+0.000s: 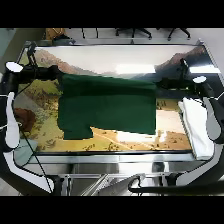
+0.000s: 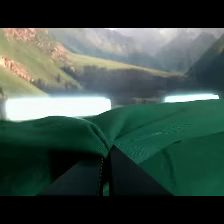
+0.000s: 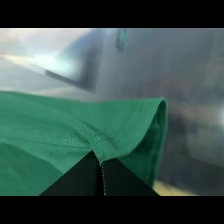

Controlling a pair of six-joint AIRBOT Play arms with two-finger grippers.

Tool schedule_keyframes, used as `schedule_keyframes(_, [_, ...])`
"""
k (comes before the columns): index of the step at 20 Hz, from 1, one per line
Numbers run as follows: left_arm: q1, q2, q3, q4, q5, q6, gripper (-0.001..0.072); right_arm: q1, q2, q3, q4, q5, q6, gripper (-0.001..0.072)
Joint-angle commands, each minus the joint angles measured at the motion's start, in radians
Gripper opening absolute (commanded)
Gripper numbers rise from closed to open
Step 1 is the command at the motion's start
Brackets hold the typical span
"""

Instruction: Fold the shirts.

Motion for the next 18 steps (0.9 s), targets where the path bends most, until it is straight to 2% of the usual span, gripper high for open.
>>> schedule_keyframes(1, [-0.002, -0.088, 0.037, 0.112, -0.044, -0.004, 0.0019, 0.002, -0.028, -0.005, -0.069, 0.007, -0.002, 0.002])
schedule_keyframes(7, [-0.002, -0.196, 0.037, 0.137, -0.028, -0.004, 0.0018, 0.011, -0.085, -0.04, -0.072, 0.066, 0.004, 0.002])
schedule_keyframes(11, [-0.002, -0.205, 0.038, 0.135, 0.035, -0.004, 0.0019, 0.018, -0.09, -0.041, -0.072, 0.065, 0.004, 0.0021])
schedule_keyframes(14, [-0.002, -0.204, 0.038, 0.126, 0.02, -0.004, 0.0024, 0.029, -0.09, -0.04, -0.066, 0.068, 0.004, 0.0024])
schedule_keyframes(15, [-0.002, -0.199, 0.038, 0.118, -0.002, -0.005, 0.0026, 0.032, -0.084, -0.04, -0.06, 0.083, 0.003, 0.0103])
schedule_keyframes(16, [-0.002, -0.188, 0.038, 0.111, -0.03, -0.004, 0.0223, 0.032, -0.072, -0.038, -0.06, 0.105, 0.004, 0.0265])
schedule_keyframes(17, [0.006, -0.171, 0.038, 0.107, -0.058, -0.014, 0.0616, 0.029, -0.05, -0.038, -0.061, 0.133, 0.004, 0.03])
schedule_keyframes(18, [0.015, -0.148, 0.038, 0.108, -0.09, -0.052, 0.0656, 0.019, -0.019, -0.038, -0.062, 0.168, 0.01, 0.03])
